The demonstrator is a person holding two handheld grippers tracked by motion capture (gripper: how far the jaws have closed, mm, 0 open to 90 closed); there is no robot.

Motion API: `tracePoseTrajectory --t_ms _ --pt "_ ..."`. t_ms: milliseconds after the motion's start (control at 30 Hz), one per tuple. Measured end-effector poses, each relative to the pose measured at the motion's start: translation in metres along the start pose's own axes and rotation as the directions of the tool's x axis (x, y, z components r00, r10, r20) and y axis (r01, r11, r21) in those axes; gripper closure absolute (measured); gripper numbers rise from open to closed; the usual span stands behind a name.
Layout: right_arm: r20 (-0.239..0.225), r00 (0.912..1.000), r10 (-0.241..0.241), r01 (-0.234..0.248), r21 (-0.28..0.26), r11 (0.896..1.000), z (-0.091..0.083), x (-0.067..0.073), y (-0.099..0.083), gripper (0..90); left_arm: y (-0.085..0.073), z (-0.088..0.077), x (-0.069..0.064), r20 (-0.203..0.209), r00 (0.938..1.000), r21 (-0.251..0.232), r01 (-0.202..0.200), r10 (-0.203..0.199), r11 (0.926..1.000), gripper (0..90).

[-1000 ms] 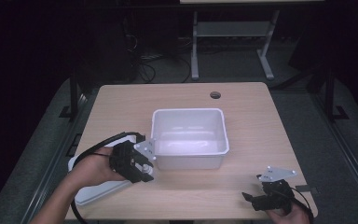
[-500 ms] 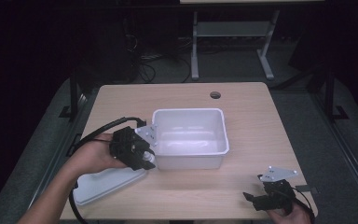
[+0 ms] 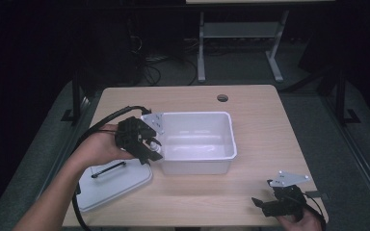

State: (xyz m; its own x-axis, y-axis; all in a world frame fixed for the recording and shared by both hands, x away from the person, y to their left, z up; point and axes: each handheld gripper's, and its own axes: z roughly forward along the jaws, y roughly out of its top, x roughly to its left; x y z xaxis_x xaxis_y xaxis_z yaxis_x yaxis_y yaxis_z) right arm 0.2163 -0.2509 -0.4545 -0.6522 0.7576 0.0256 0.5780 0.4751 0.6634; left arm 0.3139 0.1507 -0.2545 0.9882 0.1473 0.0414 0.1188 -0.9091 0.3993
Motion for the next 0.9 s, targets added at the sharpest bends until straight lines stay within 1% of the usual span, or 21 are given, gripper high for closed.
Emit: tracePoseTrajectory --t_ms 67,233,300,400,633,767,900 --pt "-0.001 1.0 0.001 -0.001 0.001 1.0 0.0 0.0 0.0 15.5 0.001 0.0 0.003 -0.001 1.0 0.0 0.007 -0.007 1.0 59.5" --pt "-0.003 1.0 0.002 -0.002 -0.005 1.0 0.0 0.0 0.0 15.6 0.002 0.004 0.011 -0.017 0.9996 -0.005 0.022 -0.022 0.9998 59.5" --pt "-0.003 1.0 0.01 -0.01 -0.005 1.0 -0.001 0.0 0.0 15.6 0.002 0.006 0.014 -0.016 0.9995 0.0 0.026 -0.026 0.9997 59.5" --pt "-0.003 1.0 0.007 -0.007 -0.004 1.0 0.0 -0.001 0.0 15.6 0.004 0.009 0.019 -0.017 0.9993 0.005 0.034 -0.034 0.9994 59.5" --pt "-0.008 0.9999 0.01 -0.01 -0.011 1.0 -0.001 -0.001 0.0 15.6 0.006 0.016 0.026 -0.03 0.9988 0.012 0.038 -0.038 0.9992 59.5" --pt "-0.009 0.9998 0.02 -0.02 -0.012 1.0 -0.002 -0.001 0.0 15.6 0.006 0.021 0.028 -0.042 0.9984 0.034 0.04 -0.039 0.9986 59.5" --pt "-0.011 0.9999 0.012 -0.012 -0.011 1.0 -0.001 -0.001 0.0 15.6 0.008 0.025 0.031 -0.042 0.9984 0.039 0.039 -0.037 0.9985 59.5"
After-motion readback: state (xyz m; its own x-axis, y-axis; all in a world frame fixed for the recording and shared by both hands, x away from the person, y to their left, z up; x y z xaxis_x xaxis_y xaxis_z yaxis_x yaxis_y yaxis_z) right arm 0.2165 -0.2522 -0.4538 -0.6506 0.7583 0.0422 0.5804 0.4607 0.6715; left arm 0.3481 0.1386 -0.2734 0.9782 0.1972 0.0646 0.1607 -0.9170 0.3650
